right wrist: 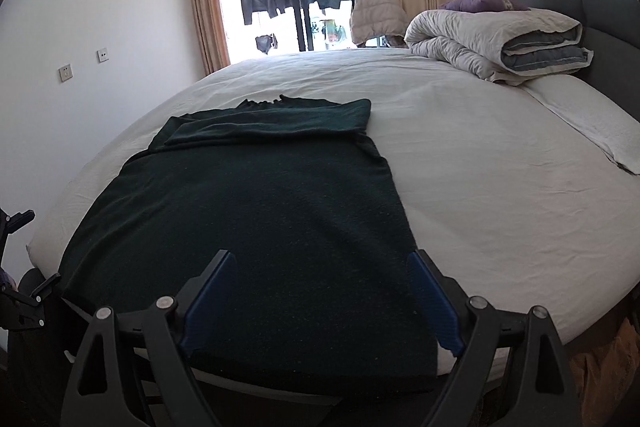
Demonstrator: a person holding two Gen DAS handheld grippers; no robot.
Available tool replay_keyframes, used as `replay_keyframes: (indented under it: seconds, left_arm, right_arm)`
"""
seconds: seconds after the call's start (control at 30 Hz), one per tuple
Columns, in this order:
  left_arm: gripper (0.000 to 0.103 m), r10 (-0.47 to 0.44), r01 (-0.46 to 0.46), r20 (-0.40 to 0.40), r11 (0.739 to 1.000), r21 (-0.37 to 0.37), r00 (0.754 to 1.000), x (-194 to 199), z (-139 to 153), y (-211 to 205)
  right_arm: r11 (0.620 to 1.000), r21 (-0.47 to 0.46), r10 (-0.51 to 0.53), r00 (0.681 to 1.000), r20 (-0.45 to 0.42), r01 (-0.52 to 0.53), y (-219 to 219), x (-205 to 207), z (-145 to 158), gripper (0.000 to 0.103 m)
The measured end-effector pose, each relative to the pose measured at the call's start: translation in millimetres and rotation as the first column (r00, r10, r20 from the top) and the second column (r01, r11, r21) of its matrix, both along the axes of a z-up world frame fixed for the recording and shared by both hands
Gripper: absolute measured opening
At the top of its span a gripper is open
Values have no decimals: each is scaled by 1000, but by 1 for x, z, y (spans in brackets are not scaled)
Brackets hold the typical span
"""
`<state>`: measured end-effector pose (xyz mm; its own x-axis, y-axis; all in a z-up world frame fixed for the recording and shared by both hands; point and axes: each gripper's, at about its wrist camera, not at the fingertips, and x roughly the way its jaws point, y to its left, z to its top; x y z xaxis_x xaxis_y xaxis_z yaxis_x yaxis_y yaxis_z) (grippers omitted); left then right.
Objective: Fold small clothes
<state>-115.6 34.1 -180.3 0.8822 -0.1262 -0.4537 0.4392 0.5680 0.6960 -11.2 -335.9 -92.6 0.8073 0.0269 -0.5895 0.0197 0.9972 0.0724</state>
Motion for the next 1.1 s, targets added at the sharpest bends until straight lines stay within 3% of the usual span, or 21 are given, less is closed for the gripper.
replay_keyframes:
  seconds: [0.2,0.33,0.63,0.7,0.87,0.93,1.03,1.1]
  left_arm:
    - [90,-120,116,16,980,160,993,-28,-29,3]
    - [90,-121,87,100,951,297,988,-30,-56,4]
    - [89,-156,96,165,941,324,974,-17,-66,10]
    - [82,-145,99,137,950,297,980,-12,-61,11]
    - [33,-98,74,100,971,228,990,0,-45,15]
    - [32,-86,64,97,977,205,992,4,-40,17]
    - [19,-77,67,55,986,153,996,9,-30,19]
    - [18,-71,68,21,991,118,997,12,-25,19]
  right_arm:
    - [999,-2,34,999,3,-34,15,0,3,89]
    - [999,0,39,999,-7,-39,20,0,1,89]
    - [999,0,51,999,-12,-51,28,-1,0,89]
    - [999,-1,53,999,-14,-53,31,-1,-2,89]
    - [998,-1,64,998,-16,-64,35,-1,-3,89]
    - [997,-21,76,997,-15,-77,39,-2,-3,89]
    - [990,-74,118,993,-15,-119,48,-5,-2,89]
    - [982,-117,144,989,-19,-145,55,-9,-2,89]
